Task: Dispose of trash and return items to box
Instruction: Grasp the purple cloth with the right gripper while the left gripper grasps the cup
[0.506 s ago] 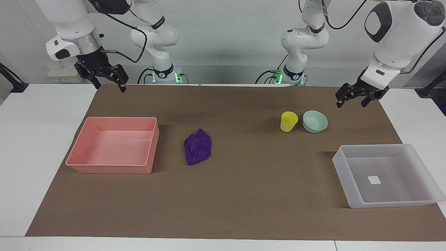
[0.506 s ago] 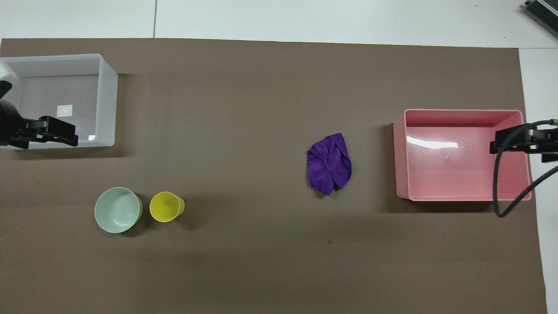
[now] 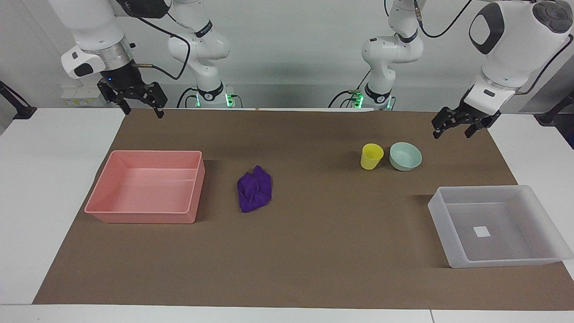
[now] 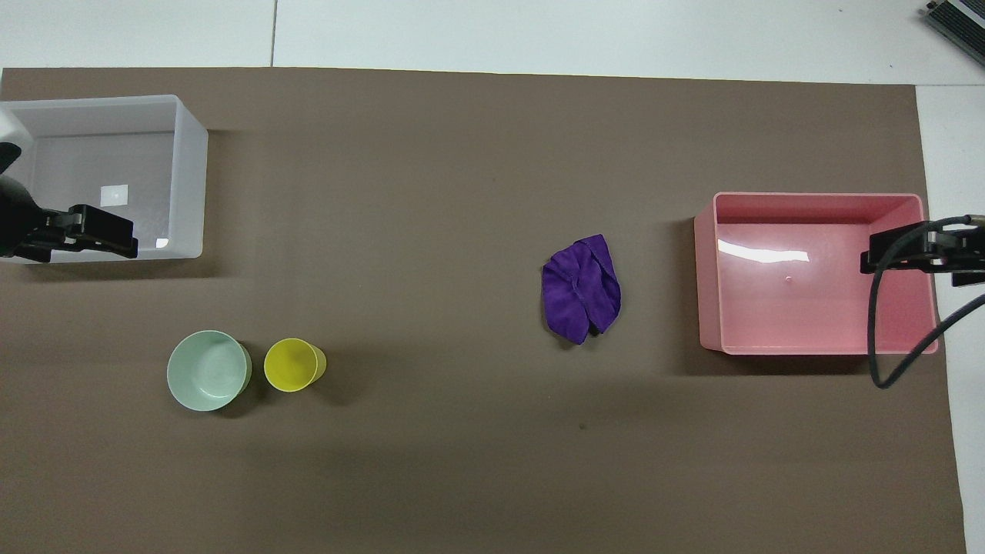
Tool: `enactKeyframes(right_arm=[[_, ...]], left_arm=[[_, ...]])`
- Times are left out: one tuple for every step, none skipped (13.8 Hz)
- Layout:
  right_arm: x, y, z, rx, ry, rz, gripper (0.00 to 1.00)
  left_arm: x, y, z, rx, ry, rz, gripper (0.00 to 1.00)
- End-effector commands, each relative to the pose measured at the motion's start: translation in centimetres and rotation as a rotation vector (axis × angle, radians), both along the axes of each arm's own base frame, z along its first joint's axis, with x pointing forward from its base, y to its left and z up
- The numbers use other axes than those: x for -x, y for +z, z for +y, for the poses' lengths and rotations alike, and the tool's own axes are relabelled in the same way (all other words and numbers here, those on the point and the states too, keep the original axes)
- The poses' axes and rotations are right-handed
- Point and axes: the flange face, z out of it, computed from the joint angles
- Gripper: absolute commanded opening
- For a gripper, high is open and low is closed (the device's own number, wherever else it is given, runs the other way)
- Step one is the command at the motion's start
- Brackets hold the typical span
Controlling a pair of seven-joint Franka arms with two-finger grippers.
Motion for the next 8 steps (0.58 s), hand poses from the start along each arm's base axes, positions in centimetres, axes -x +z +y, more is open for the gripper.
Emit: enactKeyframes(right_arm=[[0.9,-0.2,0.2,-0.018,0.027,0.004,1.00],[0.9,-0.3,0.2,-0.018,0.024,0.001,1.00],[1.1,-0.6,0.3,-0.020,0.024,-0.002,1.00],[1.8,-1.6,0.6,-0.024,0.027,0.001,1.00],[2.2,-2.4,0.7,-0.025,0.029,-0.016,1.00],[2.0,-2.7,1.3,-0.023,0.038,-0.033,1.00],[1.9,-2.8,1.7,-0.022,0.041,-0.036,1.00],[1.8,-3.4,1.9,-0.021,0.043,-0.034,1.00]], left_arm=[[0.9,0.4,-0.1,-0.007,0.007,0.008,1.00],[1.0,0.4,-0.1,-0.008,0.007,0.020,1.00],[1.1,0.4,0.0,-0.008,0.007,0.023,1.00],[1.3,0.6,0.0,-0.008,0.007,0.025,1.00],[1.4,0.8,0.1,-0.010,0.007,0.023,1.00],[1.7,1.1,0.1,-0.011,0.009,0.019,1.00],[1.6,1.0,0.1,-0.014,0.009,0.019,1.00],[1.6,0.8,0.4,-0.017,0.011,0.023,1.00]])
